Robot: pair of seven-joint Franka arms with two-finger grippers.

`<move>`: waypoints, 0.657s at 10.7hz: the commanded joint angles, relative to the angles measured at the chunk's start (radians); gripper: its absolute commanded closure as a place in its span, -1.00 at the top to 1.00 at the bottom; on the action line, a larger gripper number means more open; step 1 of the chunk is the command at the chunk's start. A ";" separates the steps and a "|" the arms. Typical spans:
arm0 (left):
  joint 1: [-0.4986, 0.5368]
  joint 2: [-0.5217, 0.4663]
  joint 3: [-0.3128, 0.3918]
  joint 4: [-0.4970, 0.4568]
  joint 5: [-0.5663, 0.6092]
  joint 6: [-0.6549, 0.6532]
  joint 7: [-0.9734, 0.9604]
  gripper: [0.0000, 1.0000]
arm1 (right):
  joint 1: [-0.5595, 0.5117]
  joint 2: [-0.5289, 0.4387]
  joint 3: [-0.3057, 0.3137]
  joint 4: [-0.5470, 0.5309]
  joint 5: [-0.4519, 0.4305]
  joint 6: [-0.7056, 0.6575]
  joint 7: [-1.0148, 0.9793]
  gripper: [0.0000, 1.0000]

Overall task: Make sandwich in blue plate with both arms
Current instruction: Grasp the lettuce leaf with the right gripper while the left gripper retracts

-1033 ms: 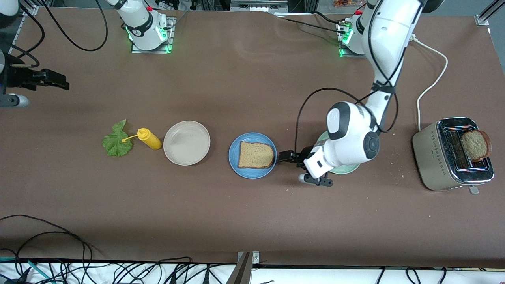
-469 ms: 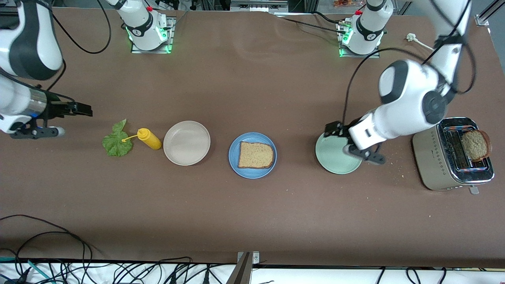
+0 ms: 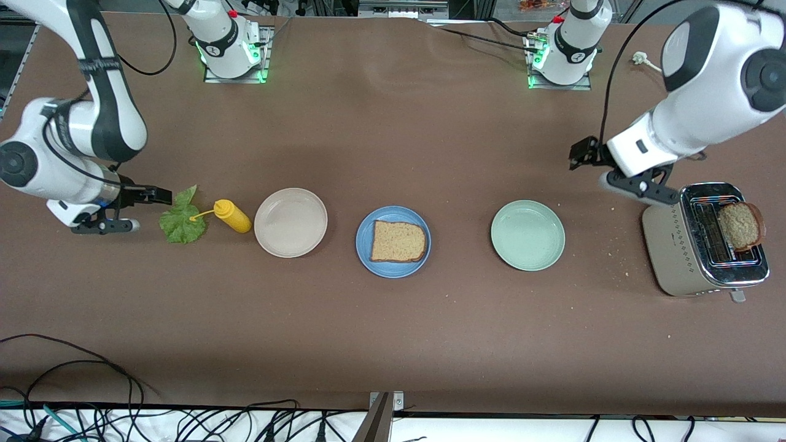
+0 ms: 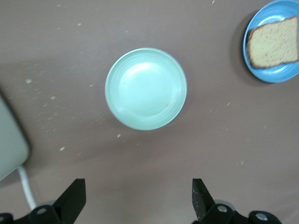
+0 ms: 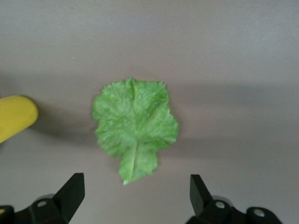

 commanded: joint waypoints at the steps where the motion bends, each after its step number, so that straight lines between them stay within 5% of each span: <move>1: 0.052 -0.119 -0.024 -0.041 0.132 -0.096 0.005 1.00 | -0.007 0.121 0.001 0.003 -0.009 0.131 -0.015 1.00; 6: 0.104 -0.202 -0.028 -0.045 0.172 -0.182 -0.152 1.00 | -0.024 0.235 0.001 0.004 0.001 0.194 -0.014 1.00; 7: 0.105 -0.202 -0.028 -0.036 0.172 -0.193 -0.185 1.00 | -0.024 0.236 0.001 0.004 0.001 0.194 -0.014 0.74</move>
